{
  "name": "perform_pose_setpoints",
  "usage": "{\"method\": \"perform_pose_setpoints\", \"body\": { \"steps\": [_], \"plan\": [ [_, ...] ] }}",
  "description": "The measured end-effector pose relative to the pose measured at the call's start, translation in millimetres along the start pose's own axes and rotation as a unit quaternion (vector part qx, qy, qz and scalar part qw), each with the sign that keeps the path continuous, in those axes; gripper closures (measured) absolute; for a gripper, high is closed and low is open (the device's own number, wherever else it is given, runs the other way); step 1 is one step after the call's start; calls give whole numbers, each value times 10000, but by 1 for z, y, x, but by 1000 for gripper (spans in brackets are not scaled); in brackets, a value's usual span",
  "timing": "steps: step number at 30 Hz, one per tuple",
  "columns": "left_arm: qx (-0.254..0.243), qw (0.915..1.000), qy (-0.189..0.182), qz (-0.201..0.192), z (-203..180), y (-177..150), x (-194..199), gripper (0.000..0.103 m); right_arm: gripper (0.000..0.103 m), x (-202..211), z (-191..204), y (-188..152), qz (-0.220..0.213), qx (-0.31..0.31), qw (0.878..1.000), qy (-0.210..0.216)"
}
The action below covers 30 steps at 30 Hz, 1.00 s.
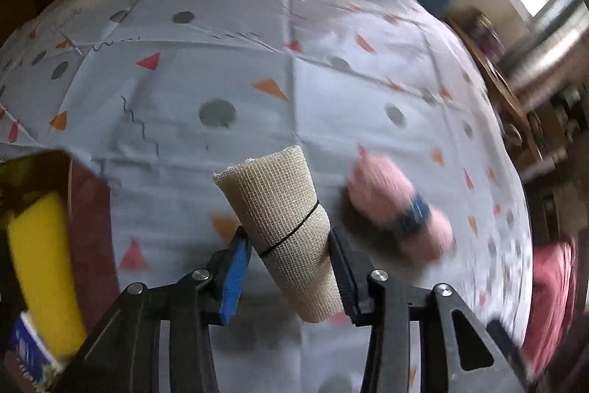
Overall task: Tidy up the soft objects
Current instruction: 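Grasp the beige rolled bandage with the left tool and lift it, then grasp the pink GRAREY dishcloth roll with the right tool and lift it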
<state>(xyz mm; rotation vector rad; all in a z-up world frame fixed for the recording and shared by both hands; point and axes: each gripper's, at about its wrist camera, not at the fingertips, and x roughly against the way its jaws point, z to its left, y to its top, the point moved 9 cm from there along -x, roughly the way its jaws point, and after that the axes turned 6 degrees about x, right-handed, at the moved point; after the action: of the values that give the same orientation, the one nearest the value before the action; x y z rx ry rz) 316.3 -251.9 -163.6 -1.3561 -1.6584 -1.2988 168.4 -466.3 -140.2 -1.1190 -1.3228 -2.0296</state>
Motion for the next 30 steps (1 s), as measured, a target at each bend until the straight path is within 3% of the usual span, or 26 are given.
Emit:
{"method": "perform_pose_setpoints", "body": {
  "steps": [4, 9, 12, 16, 20, 24, 30],
  "plan": [
    [-339, 9986, -135, 383, -7, -53, 12, 60, 12, 5, -8, 2, -84, -162, 9998, -17],
    [-901, 9941, 121, 595, -7, -115, 7, 59, 12, 6, -14, 2, -84, -251, 9996, -65],
    [-907, 9951, 201, 339, -7, -120, 6, 54, 12, 7, -12, 1, -102, -202, 9997, -23],
    [-678, 9972, 208, 238, -7, -118, 4, 46, 12, 8, 9, 2, -82, 104, 9993, 359],
    [-1085, 9935, 352, -17, -12, -123, 2, 43, 12, 5, 43, 16, -77, 1014, 9931, 581],
    [-1187, 9923, 244, -249, -8, -127, 5, 43, 12, -16, 78, 40, -96, 2056, 9769, 578],
    [-1182, 9917, 129, -495, -1, -134, 11, 45, 13, -84, 119, 54, 507, 3396, 9390, 169]
  ]
}}
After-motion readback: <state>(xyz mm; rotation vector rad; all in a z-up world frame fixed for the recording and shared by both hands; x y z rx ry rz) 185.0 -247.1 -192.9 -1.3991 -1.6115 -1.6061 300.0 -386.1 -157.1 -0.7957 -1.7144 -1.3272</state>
